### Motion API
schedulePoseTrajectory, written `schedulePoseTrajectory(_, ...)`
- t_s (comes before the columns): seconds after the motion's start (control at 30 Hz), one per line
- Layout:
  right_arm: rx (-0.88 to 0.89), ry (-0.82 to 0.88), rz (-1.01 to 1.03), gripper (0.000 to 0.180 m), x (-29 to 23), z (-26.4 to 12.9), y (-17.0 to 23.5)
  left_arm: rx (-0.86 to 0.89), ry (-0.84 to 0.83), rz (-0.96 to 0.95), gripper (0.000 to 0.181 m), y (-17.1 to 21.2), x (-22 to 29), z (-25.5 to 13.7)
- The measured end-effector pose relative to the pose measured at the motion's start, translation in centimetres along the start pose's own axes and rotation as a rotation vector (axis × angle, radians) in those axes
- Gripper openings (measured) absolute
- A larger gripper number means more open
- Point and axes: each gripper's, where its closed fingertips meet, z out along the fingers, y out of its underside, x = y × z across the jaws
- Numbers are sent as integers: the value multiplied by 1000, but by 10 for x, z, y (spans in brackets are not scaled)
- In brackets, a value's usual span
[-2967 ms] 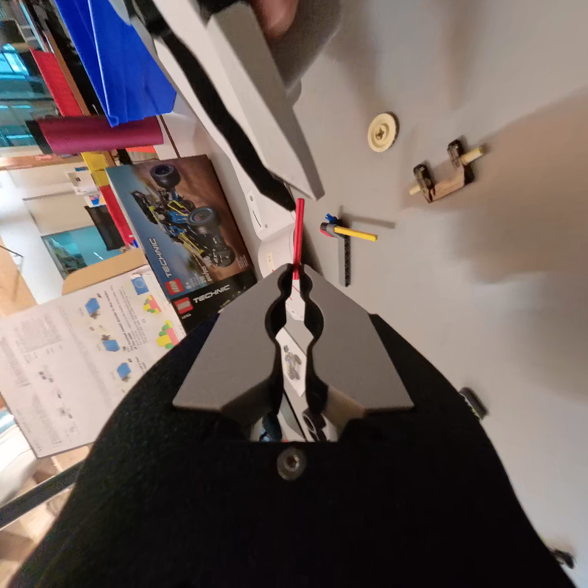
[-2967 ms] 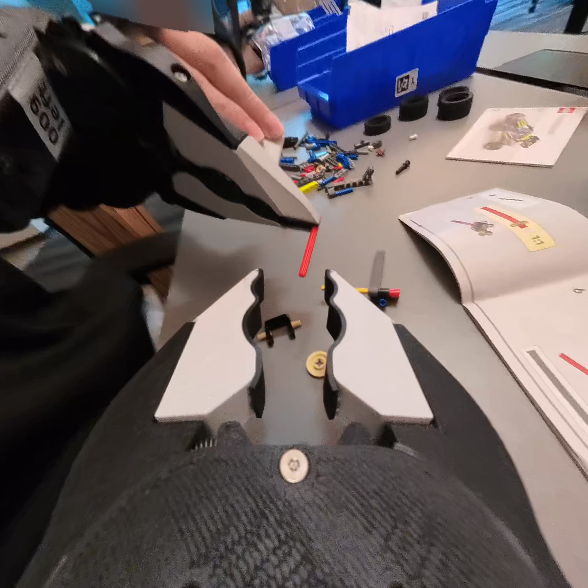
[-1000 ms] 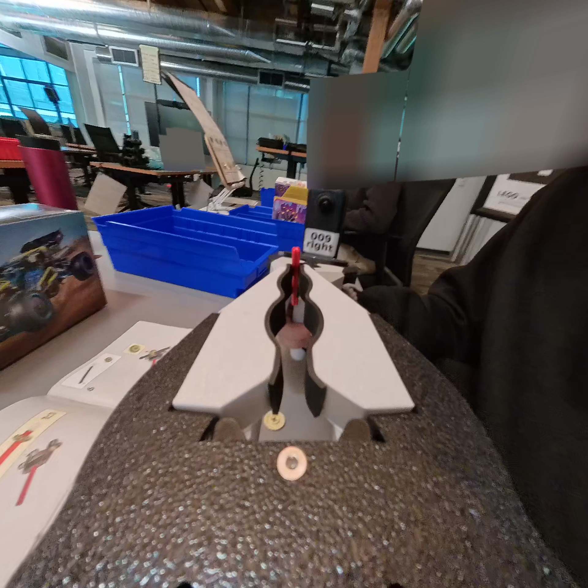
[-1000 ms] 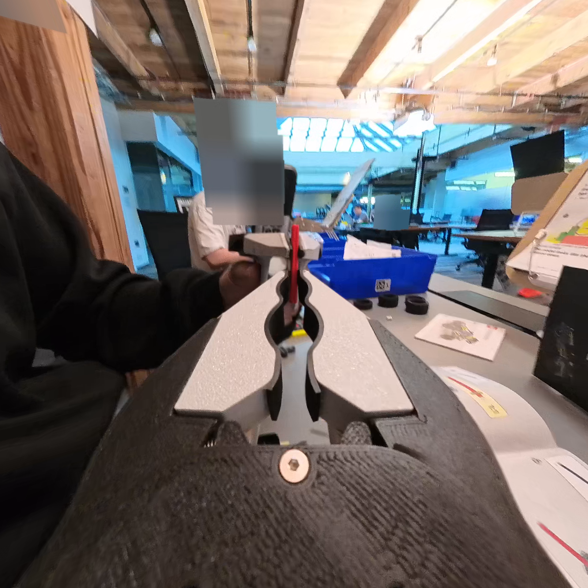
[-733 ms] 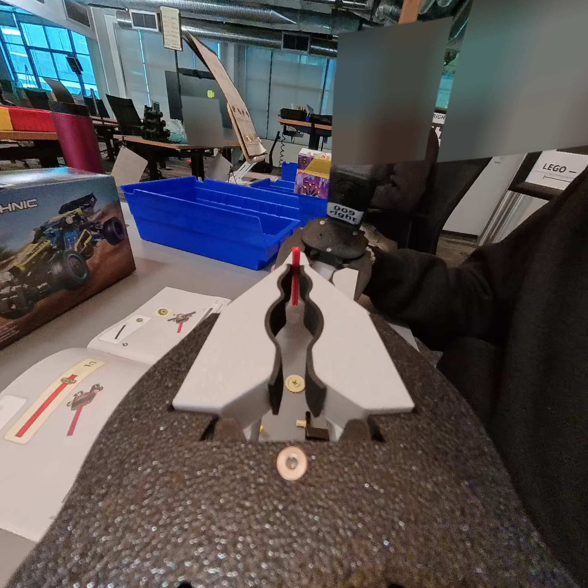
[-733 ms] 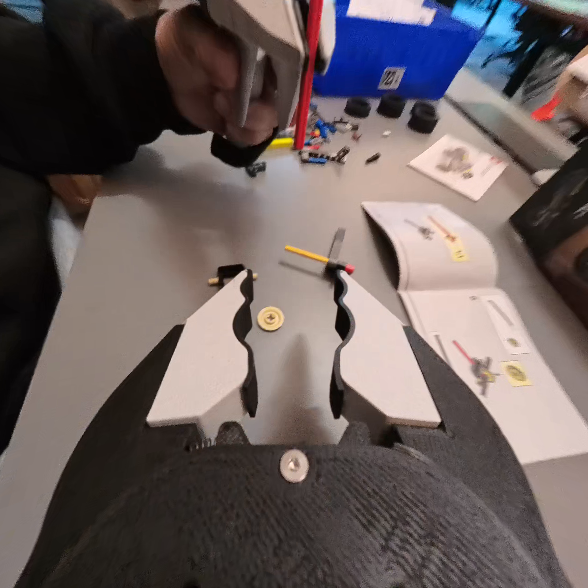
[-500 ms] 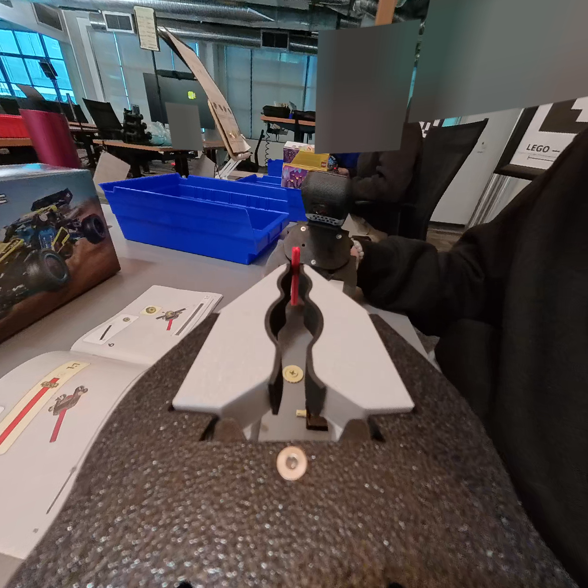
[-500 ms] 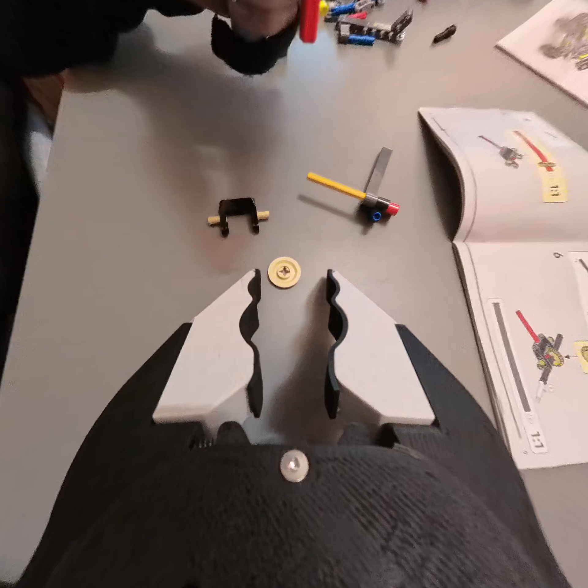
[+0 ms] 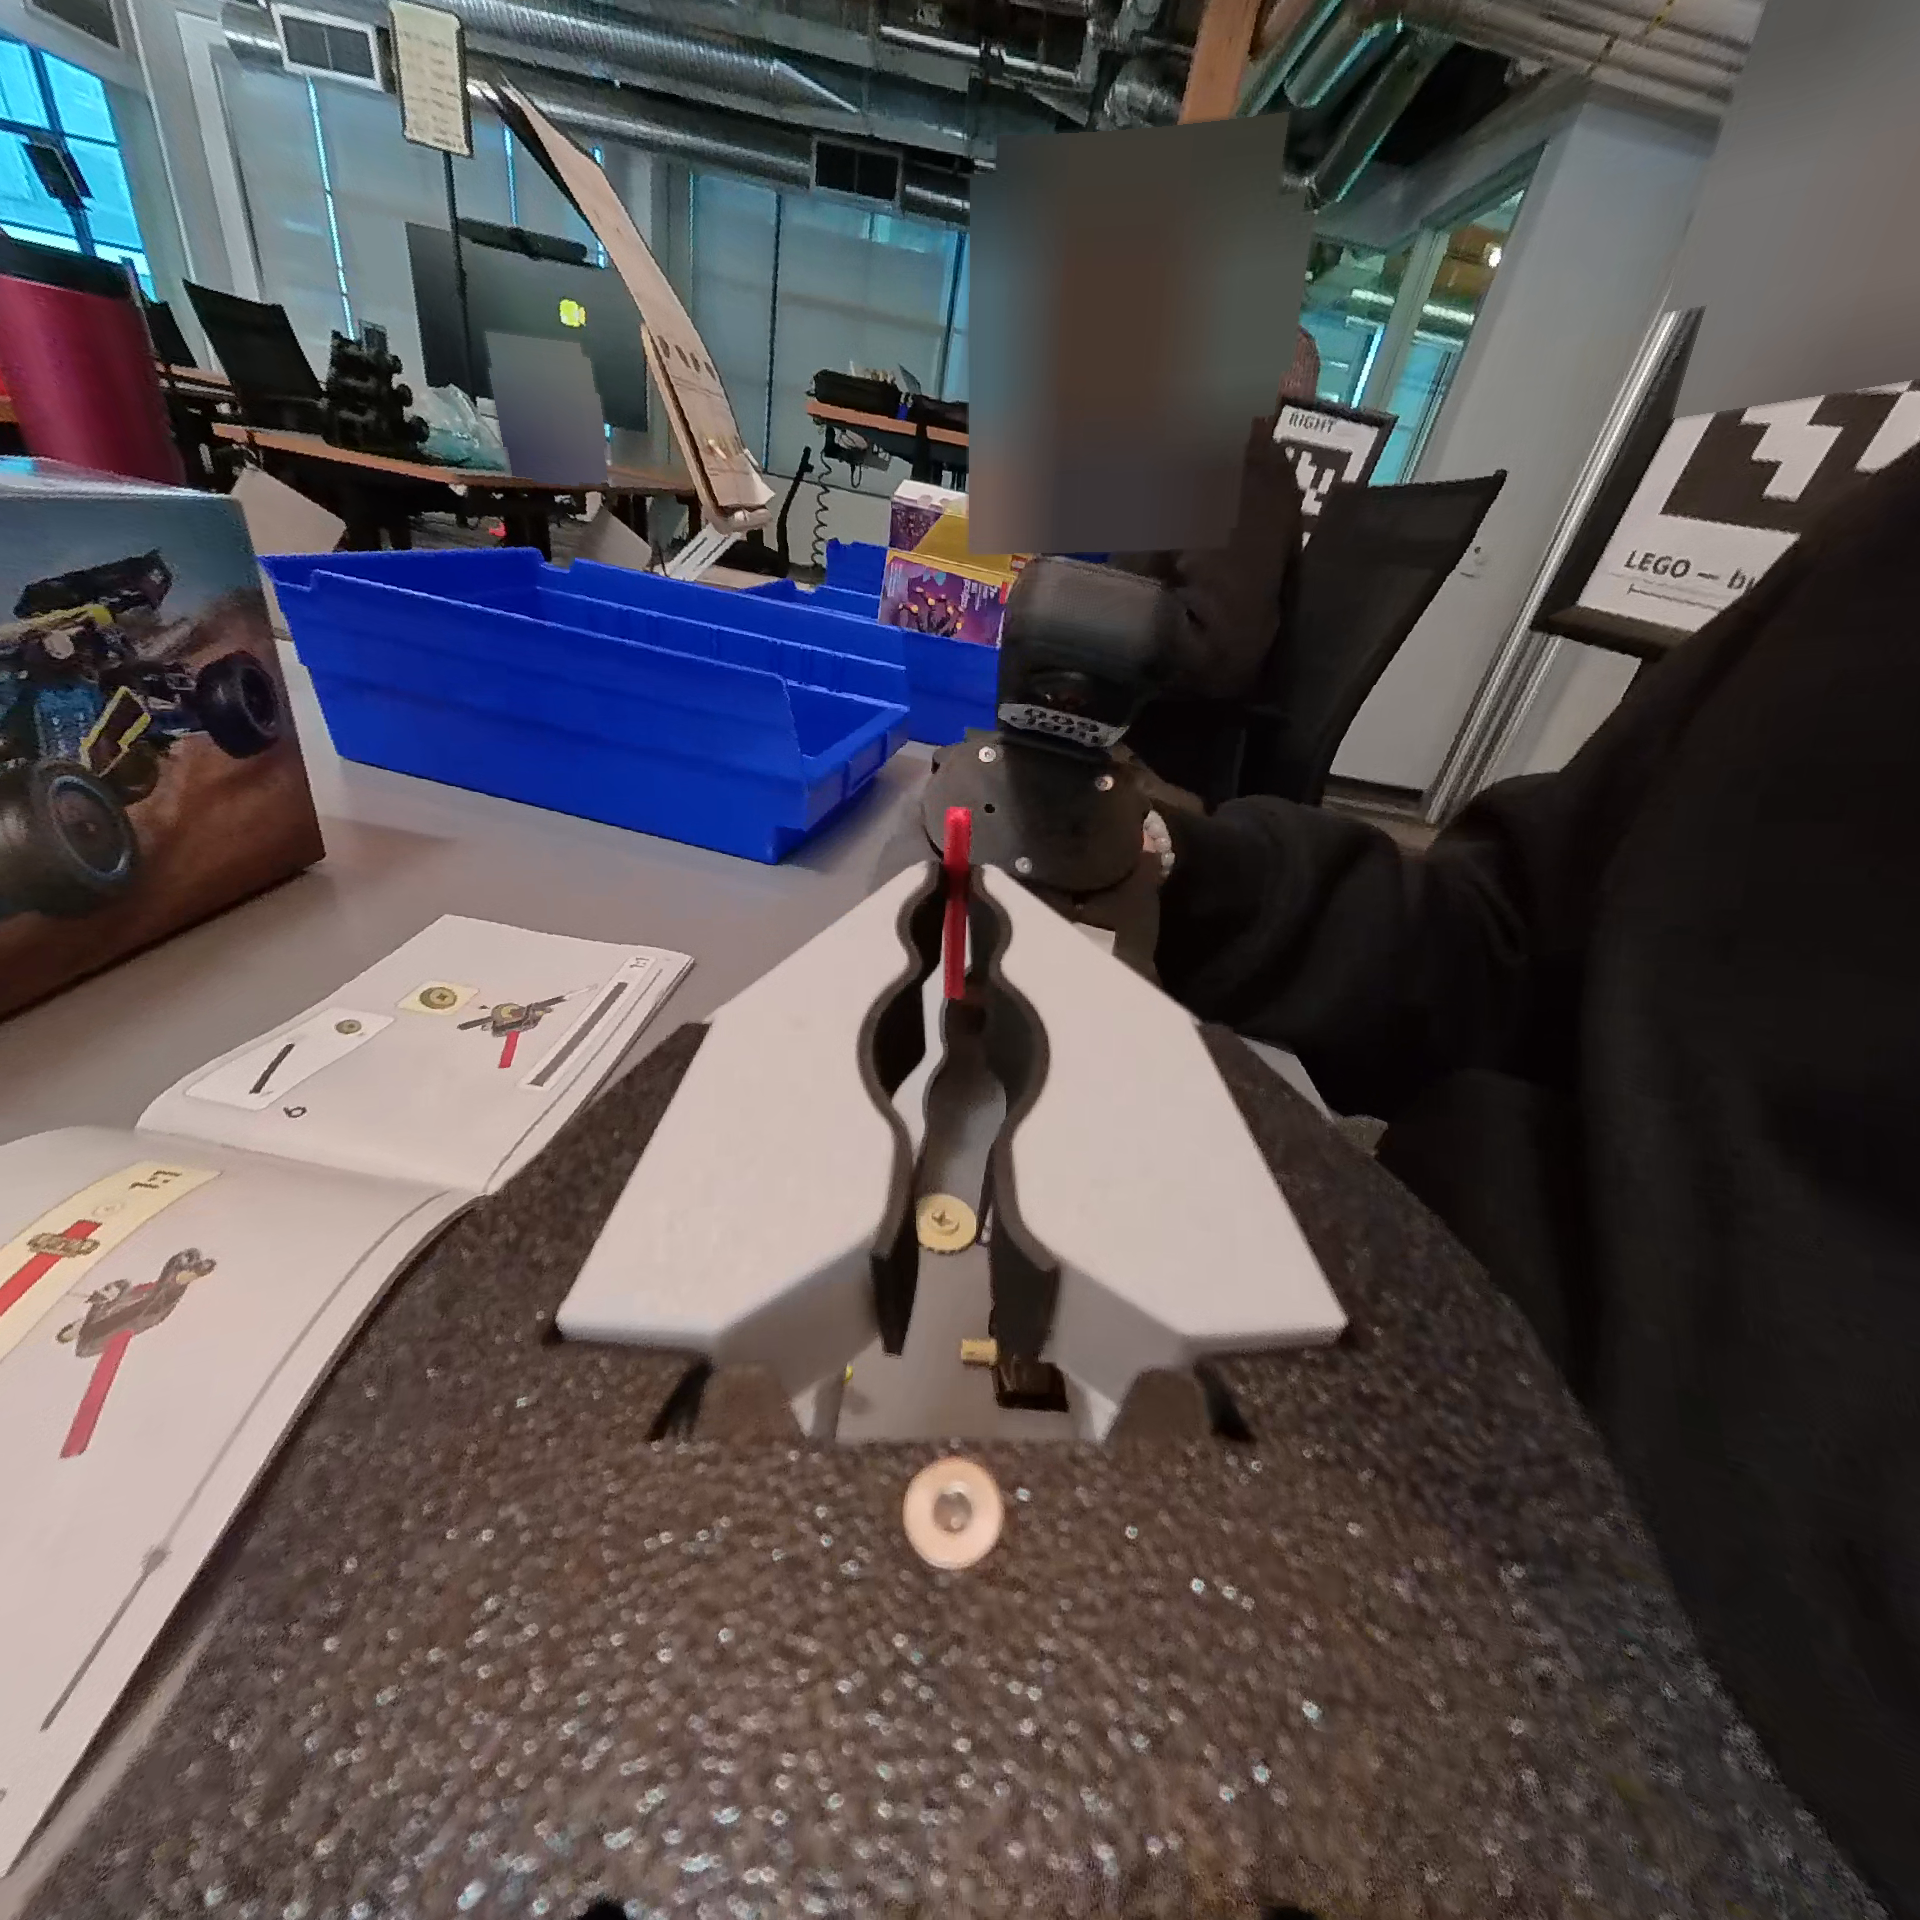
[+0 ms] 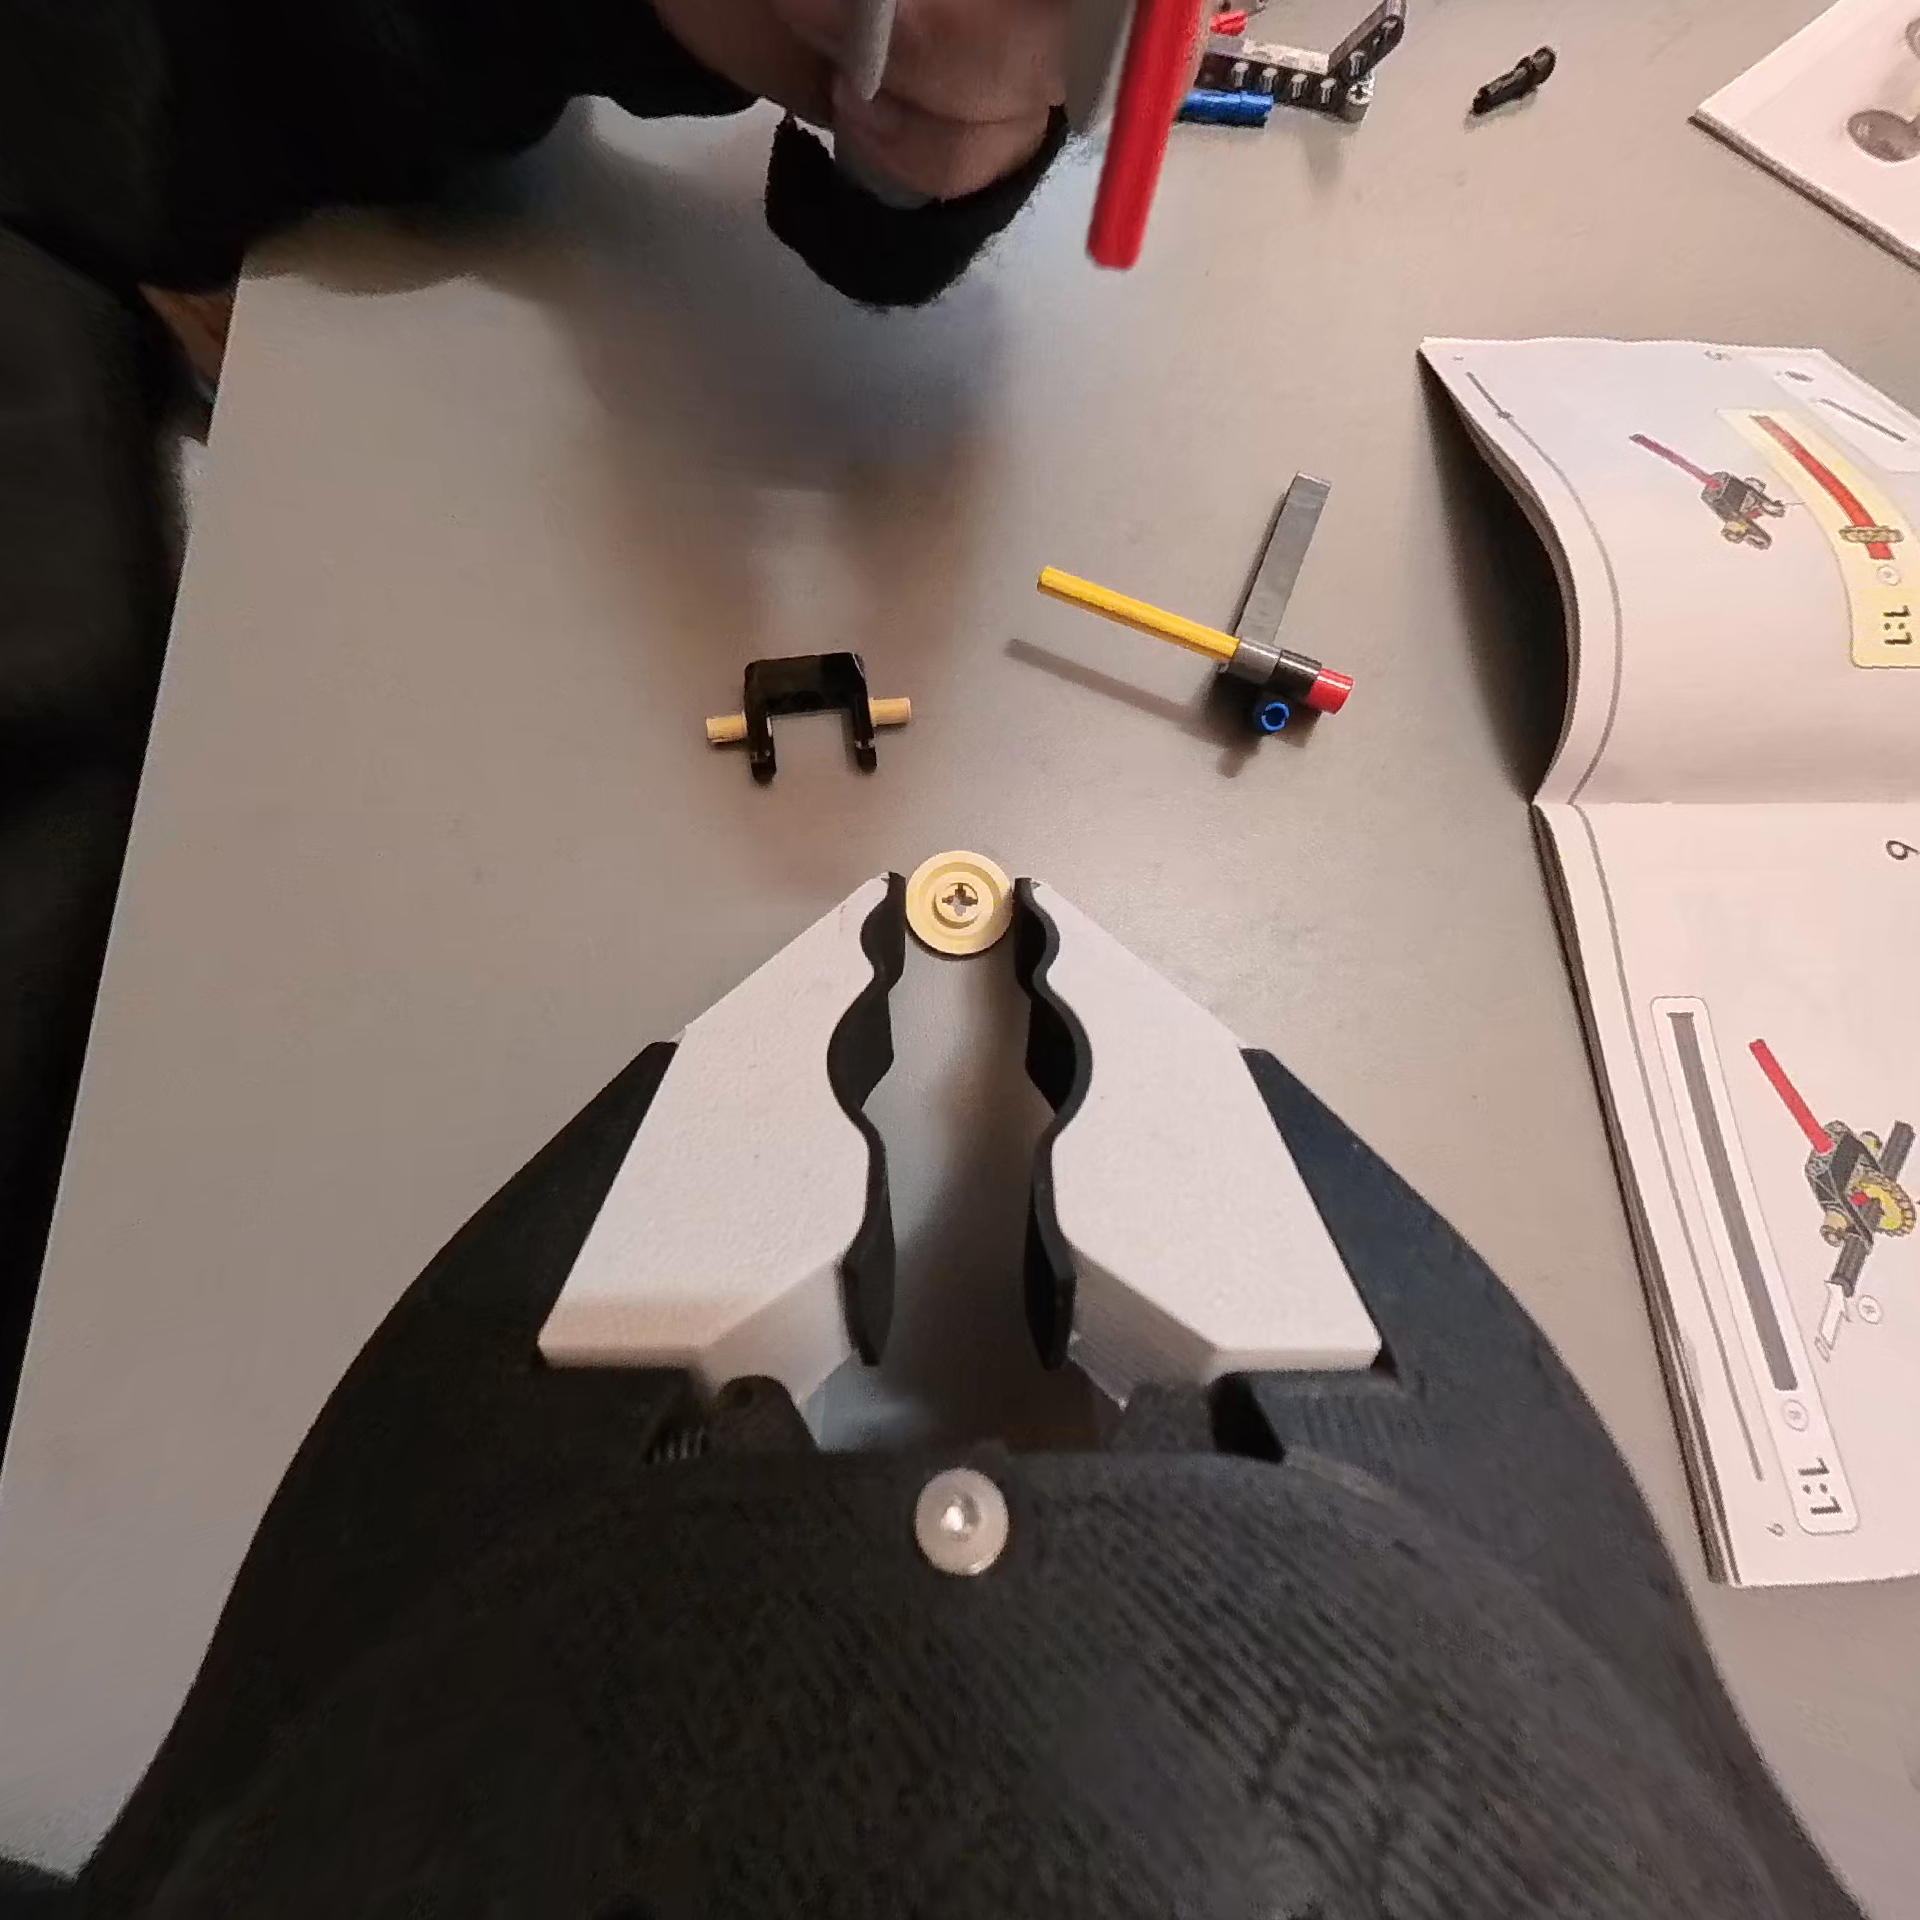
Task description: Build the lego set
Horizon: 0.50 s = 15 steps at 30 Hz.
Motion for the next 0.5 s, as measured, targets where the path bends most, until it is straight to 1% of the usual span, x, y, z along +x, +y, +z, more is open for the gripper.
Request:
schedulePoseTrajectory(0.07, 1, 21, 3, 19, 5, 1, -1, 26, 8, -36, 2, -3, 0, -2)
schedulePoseTrajectory(0.2, 2, 123, -45, 18, 19, 5, -6, 59, -71, -141, 2, -7, -15, -6)
schedulePoseTrajectory(0.27, 26, 142, -51, 18, 22, 5, -12, 52, -98, -178, 2, -6, -20, -8)
schedulePoseTrajectory(0.3, 71, 169, -48, 18, 26, 3, -19, 36, -112, -185, 2, -5, -21, -8)
schedulePoseTrajectory(0.4, 208, 118, 12, 19, 22, -4, -41, -59, -174, -178, 2, 5, -26, -7)
schedulePoseTrajectory(0.5, 245, 110, 33, 19, 24, -6, -46, -156, -204, -125, 2, 13, -24, -5)
